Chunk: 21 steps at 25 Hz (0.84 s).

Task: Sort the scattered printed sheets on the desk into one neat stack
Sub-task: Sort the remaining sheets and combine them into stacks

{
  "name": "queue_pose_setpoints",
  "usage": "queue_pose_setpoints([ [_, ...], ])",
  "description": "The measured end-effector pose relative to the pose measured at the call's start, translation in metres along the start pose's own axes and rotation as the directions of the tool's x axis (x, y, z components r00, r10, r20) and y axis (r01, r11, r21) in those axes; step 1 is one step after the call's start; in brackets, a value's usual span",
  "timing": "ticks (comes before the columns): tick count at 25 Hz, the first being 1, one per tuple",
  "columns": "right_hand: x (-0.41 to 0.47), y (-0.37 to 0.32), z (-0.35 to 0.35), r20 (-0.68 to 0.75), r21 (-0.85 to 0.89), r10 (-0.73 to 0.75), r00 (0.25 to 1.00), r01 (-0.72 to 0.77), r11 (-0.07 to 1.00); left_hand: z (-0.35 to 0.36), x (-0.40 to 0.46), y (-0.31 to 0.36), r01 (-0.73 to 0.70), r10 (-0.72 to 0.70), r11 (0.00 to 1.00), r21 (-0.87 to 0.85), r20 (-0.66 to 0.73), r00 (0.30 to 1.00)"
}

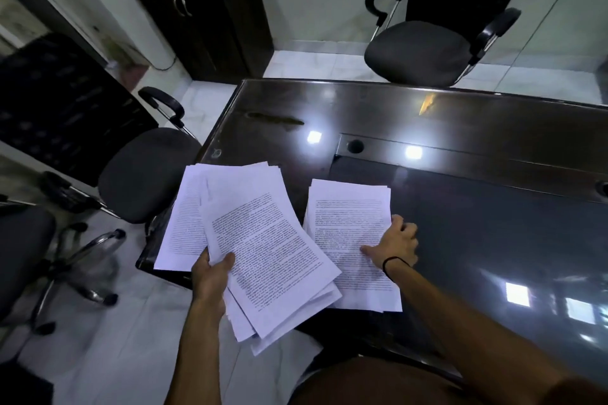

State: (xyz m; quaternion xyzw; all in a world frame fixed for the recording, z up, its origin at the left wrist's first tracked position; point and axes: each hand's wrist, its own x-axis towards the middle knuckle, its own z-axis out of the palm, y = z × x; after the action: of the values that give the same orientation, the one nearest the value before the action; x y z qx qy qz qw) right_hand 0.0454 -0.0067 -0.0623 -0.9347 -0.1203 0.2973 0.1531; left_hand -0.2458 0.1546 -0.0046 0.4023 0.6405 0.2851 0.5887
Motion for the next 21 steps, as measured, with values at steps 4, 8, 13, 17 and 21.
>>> queue_pose_setpoints([
  [4, 0.0, -0.004, -0.001, 0.028, 0.066, 0.03, 0.999, -0.032, 0.997, -0.002, 0.011, -0.002, 0.002, -0.002, 1.0, -0.015, -0.013, 1.0],
  [8, -0.003, -0.003, -0.001, 0.022, 0.085, 0.011, 1.0, -0.013, 0.996, 0.004, 0.014, -0.002, 0.004, -0.004, 1.0, -0.02, 0.021, 1.0],
  [13, -0.003, 0.006, -0.006, -0.042, 0.038, -0.047, 0.998, 0.048, 0.998, 0.011, 0.011, 0.0, 0.016, -0.015, 1.0, -0.015, 0.04, 0.999],
  [17, 0.008, -0.006, -0.054, 0.075, -0.098, -0.219, 0.973, 0.226, 0.969, 0.012, 0.006, 0.006, -0.034, 0.033, 0.999, 0.024, 0.04, 0.999],
  [21, 0.01, -0.051, -0.133, 0.052, -0.602, -0.62, 0.783, 0.52, 0.606, 0.012, 0.012, 0.021, -0.124, 0.116, 0.981, 0.149, 0.06, 0.991],
])
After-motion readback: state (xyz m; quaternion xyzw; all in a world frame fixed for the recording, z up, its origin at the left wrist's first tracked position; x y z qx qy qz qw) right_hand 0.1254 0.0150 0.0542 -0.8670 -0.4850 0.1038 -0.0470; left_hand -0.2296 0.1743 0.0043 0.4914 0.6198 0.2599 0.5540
